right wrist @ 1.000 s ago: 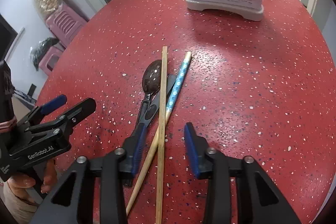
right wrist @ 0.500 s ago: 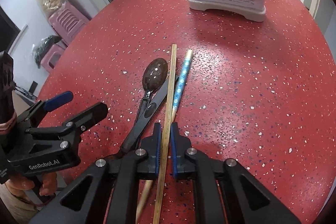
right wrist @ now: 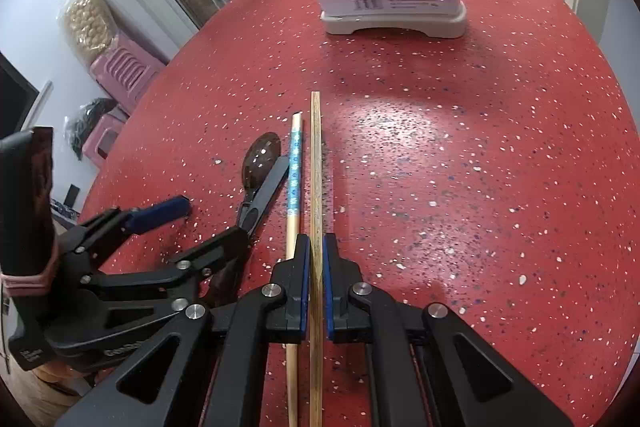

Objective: Organize utensils
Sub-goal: 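Grasp a wooden chopstick with the right tool while the left tool grasps a dark spoon, then lift the chopstick with the right tool while the left tool lifts the spoon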

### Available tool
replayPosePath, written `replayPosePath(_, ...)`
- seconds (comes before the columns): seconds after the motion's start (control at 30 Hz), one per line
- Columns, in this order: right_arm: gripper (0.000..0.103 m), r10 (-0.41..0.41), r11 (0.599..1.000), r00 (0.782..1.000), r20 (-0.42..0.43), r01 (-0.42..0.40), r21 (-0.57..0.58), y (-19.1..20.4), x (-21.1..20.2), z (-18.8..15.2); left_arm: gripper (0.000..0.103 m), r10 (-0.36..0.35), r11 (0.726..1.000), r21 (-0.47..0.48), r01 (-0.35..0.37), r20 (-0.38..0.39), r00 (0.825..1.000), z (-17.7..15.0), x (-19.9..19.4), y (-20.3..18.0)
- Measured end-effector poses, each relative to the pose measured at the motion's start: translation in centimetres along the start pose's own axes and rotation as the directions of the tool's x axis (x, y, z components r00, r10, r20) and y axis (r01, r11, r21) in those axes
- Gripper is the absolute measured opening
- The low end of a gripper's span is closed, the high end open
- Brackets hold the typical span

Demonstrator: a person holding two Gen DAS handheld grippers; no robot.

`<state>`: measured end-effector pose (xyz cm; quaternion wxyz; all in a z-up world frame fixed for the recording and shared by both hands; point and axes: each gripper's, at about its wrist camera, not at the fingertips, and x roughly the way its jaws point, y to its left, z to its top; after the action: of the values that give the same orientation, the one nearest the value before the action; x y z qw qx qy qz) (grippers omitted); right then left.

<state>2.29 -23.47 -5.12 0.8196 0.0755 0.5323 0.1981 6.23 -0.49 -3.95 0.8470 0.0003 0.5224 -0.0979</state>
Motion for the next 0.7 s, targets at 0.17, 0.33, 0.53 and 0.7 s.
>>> replayPosePath(0.17,0.007,0.011,1.0,1.0,0.005,-0.011,0.021,-0.7,-0.4,0.0,0.077,0.011,0.999,0.048,-0.011,-0.012,1.0,0.2,0.0,-1.0)
replayPosePath(0.33,0.006,0.021,0.999,1.0,0.008,-0.021,0.034,-1.1,-0.8,-0.2,0.048,0.03,0.995,0.094,-0.028,-0.018,0.999,0.3,-0.2,-1.7)
replayPosePath(0.53,0.007,0.028,0.999,0.999,0.018,-0.028,0.041,-1.2,-1.1,-0.1,0.037,-0.013,0.998,0.062,0.013,0.005,1.0,0.0,-0.9,-1.2)
replayPosePath(0.7,0.007,0.032,0.998,0.999,0.028,-0.034,0.053,-1.5,-1.6,-0.1,0.037,-0.04,0.999,0.023,0.039,0.044,0.998,-0.2,-2.1,-0.1)
